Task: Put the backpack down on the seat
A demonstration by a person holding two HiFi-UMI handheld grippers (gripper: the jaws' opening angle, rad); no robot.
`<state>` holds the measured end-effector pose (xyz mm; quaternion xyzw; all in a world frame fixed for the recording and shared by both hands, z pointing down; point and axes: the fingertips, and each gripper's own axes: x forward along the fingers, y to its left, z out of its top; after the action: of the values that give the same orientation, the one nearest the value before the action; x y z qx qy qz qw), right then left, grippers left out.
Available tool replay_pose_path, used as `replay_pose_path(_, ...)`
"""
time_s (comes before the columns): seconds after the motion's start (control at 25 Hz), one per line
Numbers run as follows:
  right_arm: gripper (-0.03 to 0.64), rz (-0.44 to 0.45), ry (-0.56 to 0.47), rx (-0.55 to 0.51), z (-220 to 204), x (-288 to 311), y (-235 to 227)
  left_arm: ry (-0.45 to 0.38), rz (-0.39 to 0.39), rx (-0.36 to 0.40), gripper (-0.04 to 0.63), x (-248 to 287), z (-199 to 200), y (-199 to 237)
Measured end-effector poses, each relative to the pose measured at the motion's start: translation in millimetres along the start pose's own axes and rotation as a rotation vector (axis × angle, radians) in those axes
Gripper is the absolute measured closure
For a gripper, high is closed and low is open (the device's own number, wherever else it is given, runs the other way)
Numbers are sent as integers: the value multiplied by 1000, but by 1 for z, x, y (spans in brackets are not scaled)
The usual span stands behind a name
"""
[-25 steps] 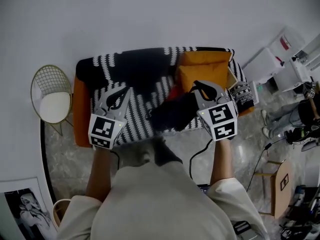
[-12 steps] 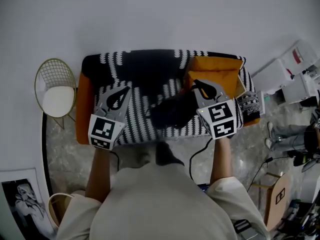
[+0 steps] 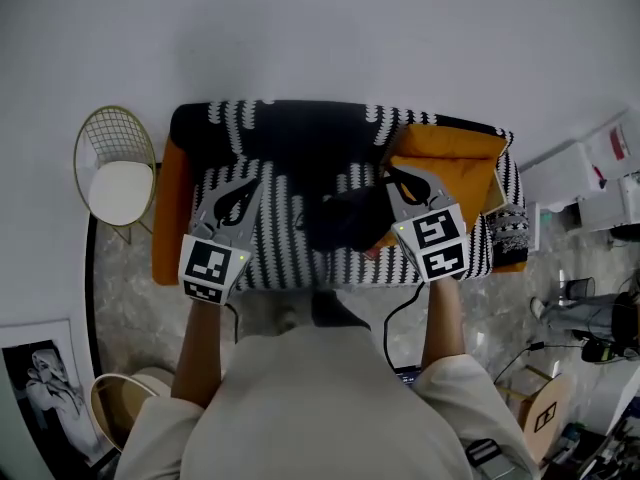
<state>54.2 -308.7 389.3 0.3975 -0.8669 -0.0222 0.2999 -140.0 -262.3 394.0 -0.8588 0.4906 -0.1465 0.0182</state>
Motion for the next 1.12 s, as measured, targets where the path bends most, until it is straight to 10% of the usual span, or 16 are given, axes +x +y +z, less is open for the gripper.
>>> replay_pose_path(1.12, 611, 316, 131, -42, -96, 235, -126, 167, 143, -53, 592, 204, -28, 45)
